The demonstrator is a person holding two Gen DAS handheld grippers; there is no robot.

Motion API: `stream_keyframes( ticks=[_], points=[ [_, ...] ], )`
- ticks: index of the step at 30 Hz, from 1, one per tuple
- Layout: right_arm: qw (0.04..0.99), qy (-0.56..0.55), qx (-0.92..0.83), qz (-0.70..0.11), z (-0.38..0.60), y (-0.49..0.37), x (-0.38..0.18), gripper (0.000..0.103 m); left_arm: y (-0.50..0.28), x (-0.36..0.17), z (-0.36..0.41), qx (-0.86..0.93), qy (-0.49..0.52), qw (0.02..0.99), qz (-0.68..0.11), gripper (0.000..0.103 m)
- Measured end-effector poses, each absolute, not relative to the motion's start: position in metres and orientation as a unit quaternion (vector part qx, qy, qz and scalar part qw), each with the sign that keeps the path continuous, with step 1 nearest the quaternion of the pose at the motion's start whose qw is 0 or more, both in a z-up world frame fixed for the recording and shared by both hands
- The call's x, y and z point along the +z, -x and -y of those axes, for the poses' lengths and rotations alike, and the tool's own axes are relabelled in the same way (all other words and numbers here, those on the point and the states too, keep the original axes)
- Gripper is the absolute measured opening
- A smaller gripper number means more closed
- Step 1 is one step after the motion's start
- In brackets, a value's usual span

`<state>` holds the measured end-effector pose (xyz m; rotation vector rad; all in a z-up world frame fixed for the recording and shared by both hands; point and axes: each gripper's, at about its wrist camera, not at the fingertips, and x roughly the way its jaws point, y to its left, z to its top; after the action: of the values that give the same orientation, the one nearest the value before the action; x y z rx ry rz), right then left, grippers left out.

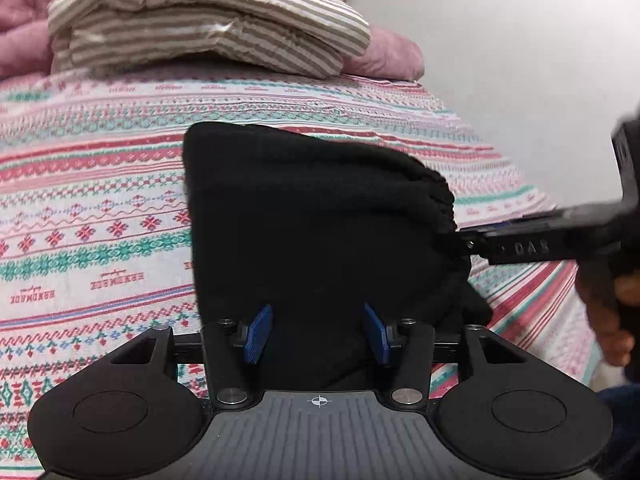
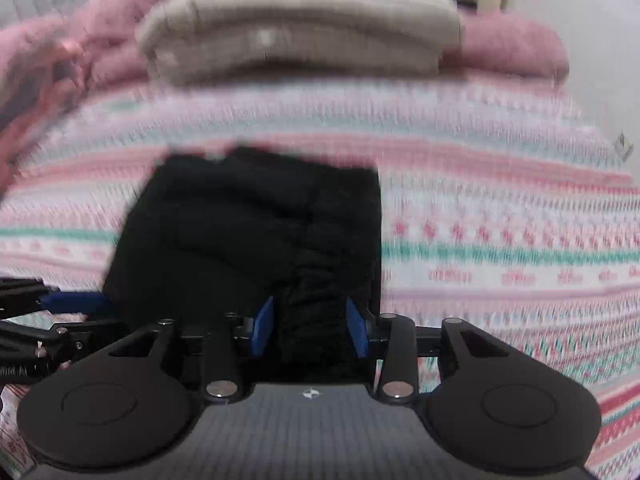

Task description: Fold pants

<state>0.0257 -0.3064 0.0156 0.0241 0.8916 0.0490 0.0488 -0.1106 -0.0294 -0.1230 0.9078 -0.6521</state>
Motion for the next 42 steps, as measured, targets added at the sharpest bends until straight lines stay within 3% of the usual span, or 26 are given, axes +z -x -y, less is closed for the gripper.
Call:
stream_keyframes(
  ticks=[5,11,17,27,34,42],
  points=[
    [0.930,-0.037,0.059,-0.360,0.305,-0.026,0.040,0.085,-0.069,-0.008,0.089,-0.271,0.111,0.865,-0.408,0.048],
    [0.890,-0.014,0.035,-0.454,0.300,-0.049,0.004,0.086,-0.123,0.002,0.136,-0.257,0.074,0.866,-0.422,0.048],
    [0.881,-0.035,0.037,-0.470,0.307,-0.053,-0.005,0.089,-0.179,-0.034,0.197,-0.198,0.019,0.844,-0.498,0.048],
    [0.878,-0.037,0.033,-0.477,0.308,-0.055,-0.006,0.094,-0.208,-0.039,0.197,-0.167,0.041,0.856,-0.488,0.046],
    [0.877,-0.038,0.030,-0.479,0.308,-0.054,-0.004,0.095,-0.142,-0.010,0.146,-0.192,0.095,0.855,-0.473,0.043],
    [0.876,-0.047,0.018,-0.480,0.310,-0.053,-0.009,0.103,-0.032,-0.025,0.131,-0.206,0.015,0.866,-0.456,0.046]
  ],
)
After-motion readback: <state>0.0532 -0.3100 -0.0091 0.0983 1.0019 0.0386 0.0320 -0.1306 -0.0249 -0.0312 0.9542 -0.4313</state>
